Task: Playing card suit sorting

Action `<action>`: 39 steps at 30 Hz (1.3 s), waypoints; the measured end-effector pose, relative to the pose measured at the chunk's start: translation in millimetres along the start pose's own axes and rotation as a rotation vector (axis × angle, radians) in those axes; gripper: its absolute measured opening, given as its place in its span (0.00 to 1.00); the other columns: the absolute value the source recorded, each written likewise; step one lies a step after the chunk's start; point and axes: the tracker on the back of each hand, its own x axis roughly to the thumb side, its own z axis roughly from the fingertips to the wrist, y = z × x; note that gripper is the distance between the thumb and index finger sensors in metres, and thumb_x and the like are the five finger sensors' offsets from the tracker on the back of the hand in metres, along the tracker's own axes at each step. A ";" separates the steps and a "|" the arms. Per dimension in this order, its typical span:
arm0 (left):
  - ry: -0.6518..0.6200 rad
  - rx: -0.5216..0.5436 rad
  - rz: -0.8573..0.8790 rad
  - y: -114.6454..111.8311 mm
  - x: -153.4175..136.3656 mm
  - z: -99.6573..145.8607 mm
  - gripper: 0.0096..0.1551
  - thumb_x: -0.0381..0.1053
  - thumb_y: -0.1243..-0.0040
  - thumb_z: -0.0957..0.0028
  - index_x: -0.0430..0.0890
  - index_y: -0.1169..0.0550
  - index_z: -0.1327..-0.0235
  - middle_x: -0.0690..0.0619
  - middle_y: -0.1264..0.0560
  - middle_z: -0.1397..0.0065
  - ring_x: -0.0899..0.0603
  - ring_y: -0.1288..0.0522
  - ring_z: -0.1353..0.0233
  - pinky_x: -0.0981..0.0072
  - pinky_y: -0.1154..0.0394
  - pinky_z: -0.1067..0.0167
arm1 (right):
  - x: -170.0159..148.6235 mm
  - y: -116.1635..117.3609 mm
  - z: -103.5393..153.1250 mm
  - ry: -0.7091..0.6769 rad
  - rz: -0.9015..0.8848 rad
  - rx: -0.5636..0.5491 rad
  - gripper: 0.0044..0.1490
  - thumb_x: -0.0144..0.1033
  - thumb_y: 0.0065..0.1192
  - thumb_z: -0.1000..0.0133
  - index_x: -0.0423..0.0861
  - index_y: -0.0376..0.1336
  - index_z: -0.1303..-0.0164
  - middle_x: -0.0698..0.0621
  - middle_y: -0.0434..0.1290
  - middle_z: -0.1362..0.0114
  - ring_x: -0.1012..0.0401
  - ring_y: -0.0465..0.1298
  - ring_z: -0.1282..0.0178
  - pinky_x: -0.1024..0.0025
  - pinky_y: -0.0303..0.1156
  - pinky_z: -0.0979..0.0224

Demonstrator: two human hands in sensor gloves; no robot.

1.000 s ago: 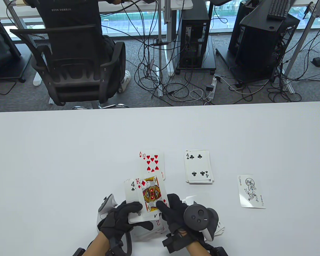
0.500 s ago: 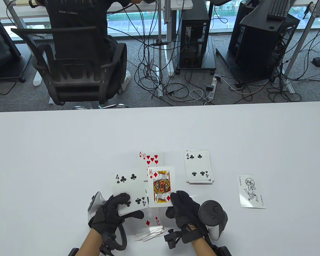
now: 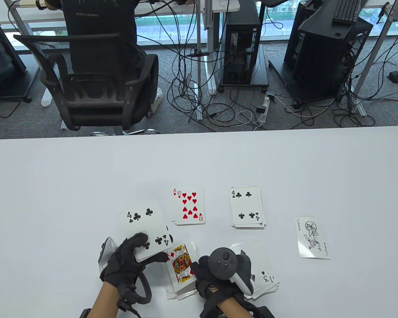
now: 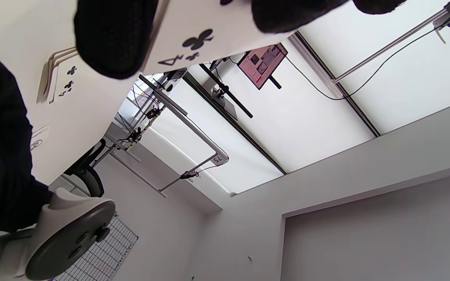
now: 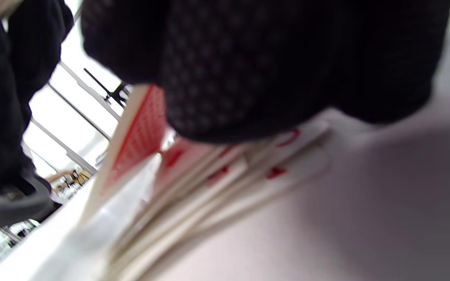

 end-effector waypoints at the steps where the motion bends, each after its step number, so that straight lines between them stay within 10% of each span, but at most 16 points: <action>1: 0.002 0.000 -0.002 -0.2 0.1 0.3 0.29 0.56 0.53 0.32 0.53 0.45 0.22 0.50 0.41 0.18 0.37 0.32 0.22 0.51 0.23 0.38 | 3.0 1.1 -0.4 0.004 0.055 0.008 0.30 0.33 0.53 0.40 0.18 0.64 0.50 0.53 0.78 0.77 0.60 0.80 0.84 0.60 0.81 0.66; 13: 0.021 -0.005 0.002 -1.8 -2.6 0.3 0.29 0.56 0.53 0.32 0.53 0.45 0.22 0.49 0.41 0.18 0.37 0.32 0.22 0.50 0.23 0.38 | 15.9 12.7 -1.5 -0.019 0.496 0.075 0.35 0.39 0.55 0.39 0.18 0.64 0.50 0.53 0.78 0.77 0.59 0.80 0.85 0.59 0.81 0.67; 27: 0.151 -0.087 -0.035 -20.5 -31.6 -6.9 0.29 0.56 0.53 0.32 0.53 0.45 0.22 0.49 0.41 0.18 0.37 0.33 0.22 0.50 0.23 0.38 | -0.3 -37.9 14.1 -0.202 -0.241 -0.275 0.36 0.39 0.46 0.37 0.18 0.60 0.42 0.42 0.78 0.60 0.47 0.81 0.64 0.46 0.76 0.50; 39: 0.217 -0.159 -0.069 -32.9 -44.3 -9.9 0.29 0.55 0.53 0.32 0.52 0.46 0.22 0.49 0.42 0.18 0.36 0.33 0.21 0.49 0.24 0.37 | 11.3 -25.3 15.3 -0.281 -0.159 -0.187 0.60 0.58 0.53 0.41 0.15 0.43 0.31 0.32 0.69 0.42 0.36 0.74 0.47 0.34 0.69 0.41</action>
